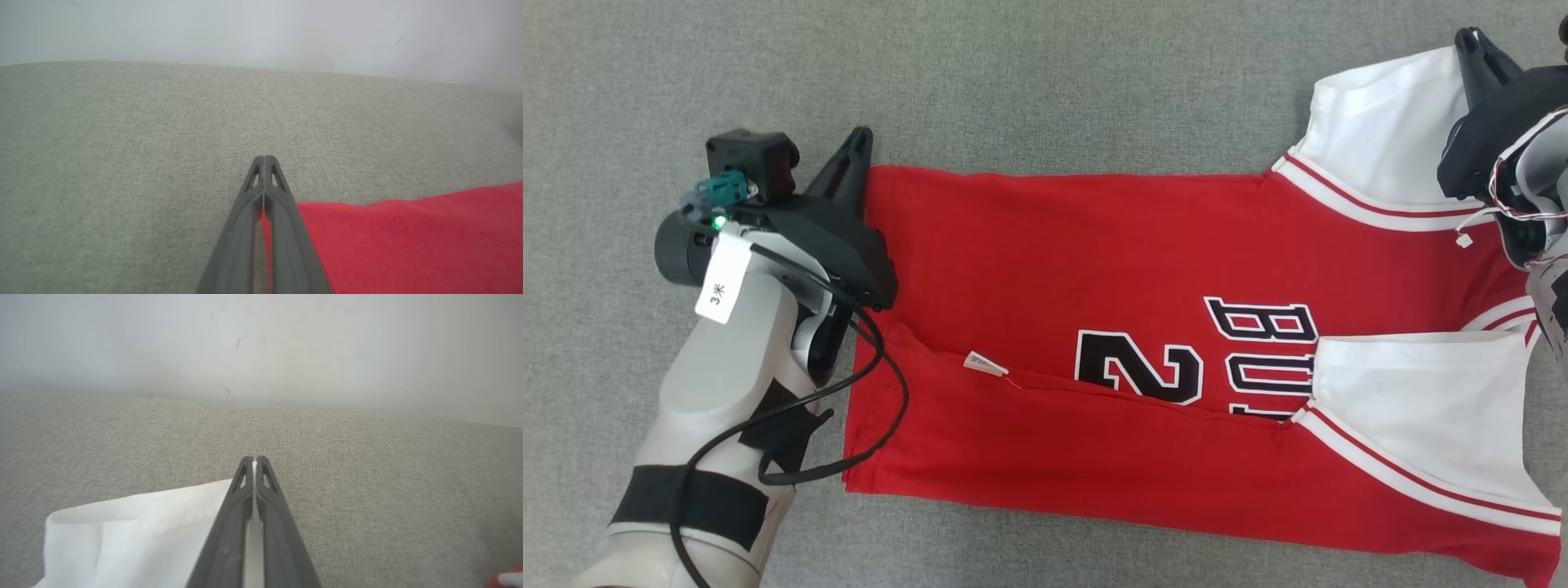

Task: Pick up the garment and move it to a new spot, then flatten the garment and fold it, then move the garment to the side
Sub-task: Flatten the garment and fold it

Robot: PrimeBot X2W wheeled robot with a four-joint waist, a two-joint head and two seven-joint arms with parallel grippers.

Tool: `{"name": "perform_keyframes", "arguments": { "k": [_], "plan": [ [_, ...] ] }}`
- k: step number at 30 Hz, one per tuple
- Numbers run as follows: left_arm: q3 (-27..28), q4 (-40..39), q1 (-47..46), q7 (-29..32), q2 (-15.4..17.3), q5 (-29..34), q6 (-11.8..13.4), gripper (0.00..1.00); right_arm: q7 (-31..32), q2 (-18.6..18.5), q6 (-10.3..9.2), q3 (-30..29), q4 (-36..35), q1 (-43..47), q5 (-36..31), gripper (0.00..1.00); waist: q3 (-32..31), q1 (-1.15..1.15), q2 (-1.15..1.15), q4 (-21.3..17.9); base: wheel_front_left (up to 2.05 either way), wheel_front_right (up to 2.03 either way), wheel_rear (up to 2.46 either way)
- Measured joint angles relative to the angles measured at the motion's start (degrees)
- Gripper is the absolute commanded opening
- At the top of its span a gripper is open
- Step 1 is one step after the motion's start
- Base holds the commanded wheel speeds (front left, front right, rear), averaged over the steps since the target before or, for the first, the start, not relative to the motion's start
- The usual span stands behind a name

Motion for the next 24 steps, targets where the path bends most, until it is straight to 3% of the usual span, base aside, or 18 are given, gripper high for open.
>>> {"name": "perform_keyframes", "arguments": {
  "k": [1, 11, 24],
  "plan": [
    [0.01, 0.19, 0.22, -0.14, -0.02, -0.01, 0.00, 1.00, -0.02, 0.03, 0.00, 0.07, 0.20, 0.02, 0.08, 1.00, -0.08, 0.00, 0.00, -0.05, 0.00, 0.00, 0.00],
    [-0.38, 1.57, 0.29, -0.76, -0.20, -0.14, 0.00, 1.00, 0.52, 0.08, 0.00, 1.65, 1.02, 0.03, 0.08, 1.00, -0.97, 0.00, 0.00, -0.08, 0.00, 0.00, 0.00],
    [-2.65, 2.34, 1.26, 4.00, -0.92, -3.16, 0.00, 1.00, 4.57, 0.25, 0.07, 3.80, 2.29, -0.01, 0.51, 1.00, 0.22, 0.00, 0.00, 0.58, 0.00, 0.00, 0.00]
  ]
}}
